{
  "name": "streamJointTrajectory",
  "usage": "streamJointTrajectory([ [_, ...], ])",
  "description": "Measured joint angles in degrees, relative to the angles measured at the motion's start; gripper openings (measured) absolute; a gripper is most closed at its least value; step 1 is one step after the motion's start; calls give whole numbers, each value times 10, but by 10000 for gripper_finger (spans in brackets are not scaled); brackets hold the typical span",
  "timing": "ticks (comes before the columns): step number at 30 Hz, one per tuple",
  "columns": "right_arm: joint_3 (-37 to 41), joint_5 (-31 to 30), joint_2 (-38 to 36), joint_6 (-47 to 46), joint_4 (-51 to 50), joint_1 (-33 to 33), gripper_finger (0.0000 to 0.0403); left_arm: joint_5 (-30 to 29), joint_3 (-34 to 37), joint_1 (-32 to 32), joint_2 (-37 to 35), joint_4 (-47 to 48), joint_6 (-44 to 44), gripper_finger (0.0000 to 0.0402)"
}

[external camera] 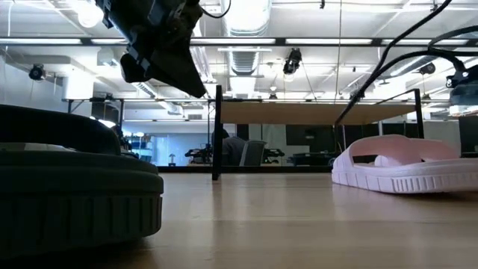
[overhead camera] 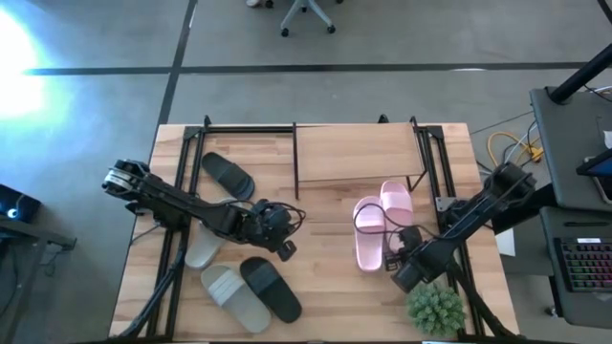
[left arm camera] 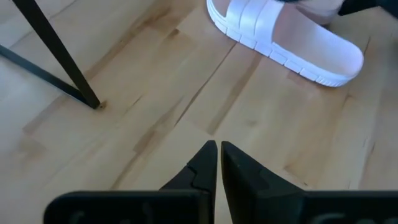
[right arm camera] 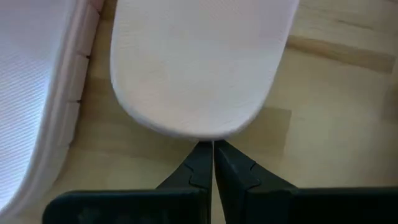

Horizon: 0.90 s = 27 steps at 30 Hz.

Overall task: Pick and place slides into the shelf
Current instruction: Adjust the pink slides on the table

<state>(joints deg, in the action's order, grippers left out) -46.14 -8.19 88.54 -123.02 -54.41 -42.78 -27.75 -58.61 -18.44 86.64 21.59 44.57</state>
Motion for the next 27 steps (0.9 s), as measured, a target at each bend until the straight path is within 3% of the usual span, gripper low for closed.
streamJointTrajectory([
  [5,-38,7,-28,38,36,-13,9,0,1,0,1,5,-4,8],
  [10,-52,5,-31,115,158,-4,9,-1,1,1,0,5,-33,8],
  [18,-55,-14,40,136,269,12,9,-2,1,2,-1,5,-48,8],
  [27,-79,-44,112,137,260,39,9,-2,2,2,-1,5,-49,8],
])
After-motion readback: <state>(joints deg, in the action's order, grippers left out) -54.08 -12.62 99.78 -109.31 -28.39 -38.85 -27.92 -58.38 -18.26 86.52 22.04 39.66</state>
